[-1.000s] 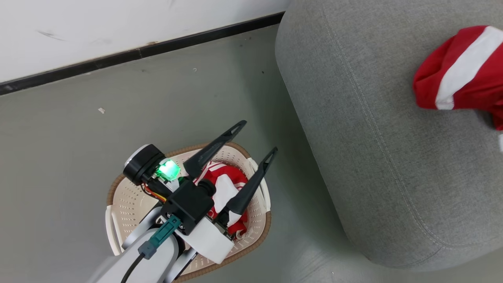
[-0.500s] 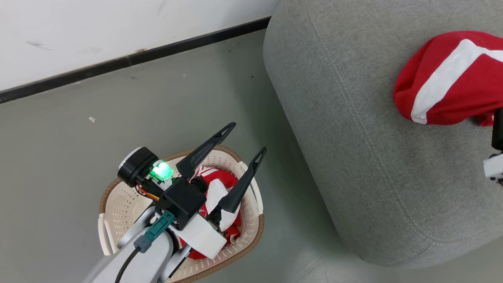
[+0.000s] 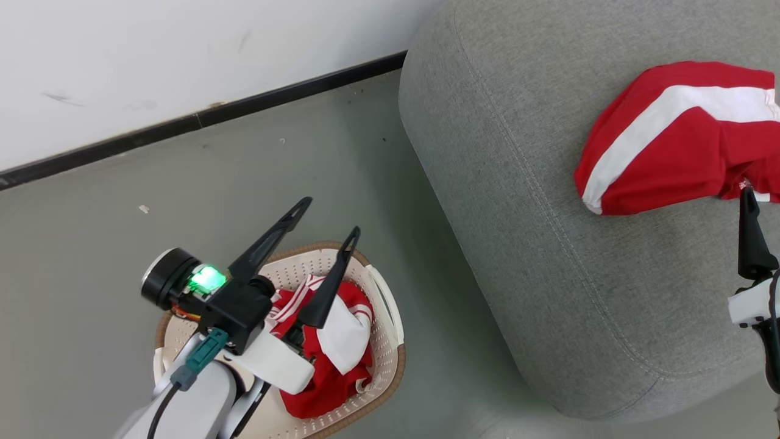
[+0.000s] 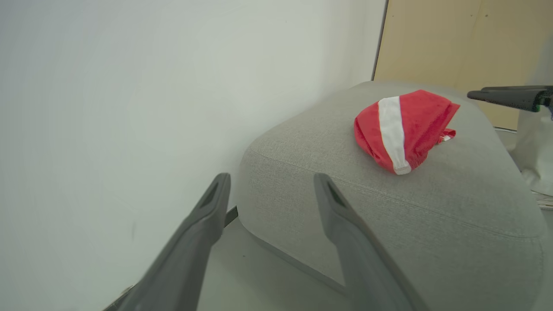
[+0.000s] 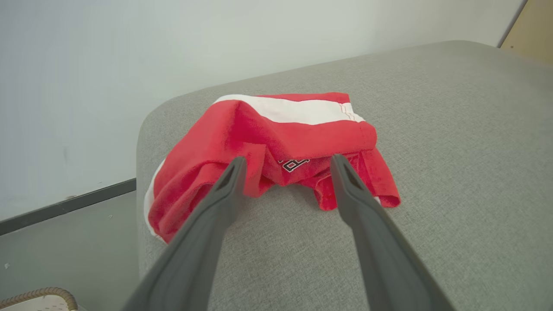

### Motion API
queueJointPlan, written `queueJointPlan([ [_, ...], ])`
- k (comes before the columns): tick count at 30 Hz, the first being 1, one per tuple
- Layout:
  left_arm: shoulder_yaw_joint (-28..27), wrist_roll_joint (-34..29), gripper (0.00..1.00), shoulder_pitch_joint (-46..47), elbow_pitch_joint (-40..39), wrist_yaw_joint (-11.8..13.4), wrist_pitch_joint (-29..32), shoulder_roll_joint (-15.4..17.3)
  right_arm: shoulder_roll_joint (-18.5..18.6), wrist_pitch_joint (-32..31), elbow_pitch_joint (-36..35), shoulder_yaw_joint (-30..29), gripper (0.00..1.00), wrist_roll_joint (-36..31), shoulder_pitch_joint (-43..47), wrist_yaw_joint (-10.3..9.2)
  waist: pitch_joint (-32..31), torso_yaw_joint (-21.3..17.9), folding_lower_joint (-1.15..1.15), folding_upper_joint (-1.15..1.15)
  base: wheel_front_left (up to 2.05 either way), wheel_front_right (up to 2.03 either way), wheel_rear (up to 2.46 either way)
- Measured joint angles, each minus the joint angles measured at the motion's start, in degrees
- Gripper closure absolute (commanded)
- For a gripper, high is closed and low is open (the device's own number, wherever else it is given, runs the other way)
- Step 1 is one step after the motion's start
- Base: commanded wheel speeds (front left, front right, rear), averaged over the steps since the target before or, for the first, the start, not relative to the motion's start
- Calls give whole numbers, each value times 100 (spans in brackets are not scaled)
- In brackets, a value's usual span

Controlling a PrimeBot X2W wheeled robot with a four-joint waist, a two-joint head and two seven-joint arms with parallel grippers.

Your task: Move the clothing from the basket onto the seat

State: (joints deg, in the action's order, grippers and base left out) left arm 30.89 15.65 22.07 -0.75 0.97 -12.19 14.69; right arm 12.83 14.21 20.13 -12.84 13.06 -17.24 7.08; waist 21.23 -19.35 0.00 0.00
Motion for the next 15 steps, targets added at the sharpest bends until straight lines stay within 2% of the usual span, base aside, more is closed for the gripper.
queueJointPlan([
  [8, -336, 170, 0, -293, 179, 211, -105, 10, -24, 0, -554, 281, 0, -162, 64, 1, -213, 26, 0, 0, 0, 0, 0],
  [15, -751, 334, 0, -617, 331, 470, -171, -2, -201, 0, -868, 728, 0, -283, 54, 1, -450, 155, 0, 0, 0, 0, 0],
])
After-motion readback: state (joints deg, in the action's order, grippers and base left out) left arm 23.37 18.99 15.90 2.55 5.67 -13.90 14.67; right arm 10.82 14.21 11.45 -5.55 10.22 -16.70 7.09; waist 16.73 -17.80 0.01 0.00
